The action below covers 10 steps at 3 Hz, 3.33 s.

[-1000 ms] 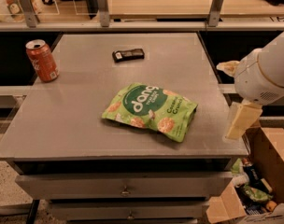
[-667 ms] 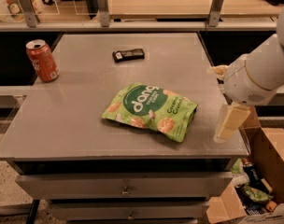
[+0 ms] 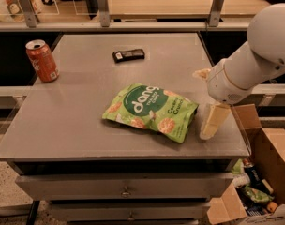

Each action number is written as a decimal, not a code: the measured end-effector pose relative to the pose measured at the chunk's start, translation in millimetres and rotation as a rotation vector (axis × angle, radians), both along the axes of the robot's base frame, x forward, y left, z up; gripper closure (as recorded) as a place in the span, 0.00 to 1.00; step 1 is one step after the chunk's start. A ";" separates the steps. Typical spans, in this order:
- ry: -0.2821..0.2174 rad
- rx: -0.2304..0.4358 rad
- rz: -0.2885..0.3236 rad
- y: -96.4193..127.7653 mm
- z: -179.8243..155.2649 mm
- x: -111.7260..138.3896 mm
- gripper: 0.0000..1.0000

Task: Move green rice chip bag near rxbar chocolate

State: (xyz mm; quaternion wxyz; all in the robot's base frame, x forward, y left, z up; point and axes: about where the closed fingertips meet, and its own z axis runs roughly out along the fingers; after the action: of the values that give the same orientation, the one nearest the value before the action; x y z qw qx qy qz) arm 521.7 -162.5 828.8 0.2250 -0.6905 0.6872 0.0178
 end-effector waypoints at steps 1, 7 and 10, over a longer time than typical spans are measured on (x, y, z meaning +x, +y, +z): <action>0.011 0.007 0.009 6.9 -6.9 7.4 0.16; -0.012 0.055 -0.029 10.1 12.5 24.1 1.00; -0.081 0.137 -0.209 -13.2 18.1 76.1 1.00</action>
Offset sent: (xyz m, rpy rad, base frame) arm 0.0119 0.0102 -0.0089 0.0312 0.0418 -0.0117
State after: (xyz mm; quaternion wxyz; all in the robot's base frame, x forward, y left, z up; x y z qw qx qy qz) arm 597.8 -175.7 846.9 0.2997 -0.5982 0.7431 0.0131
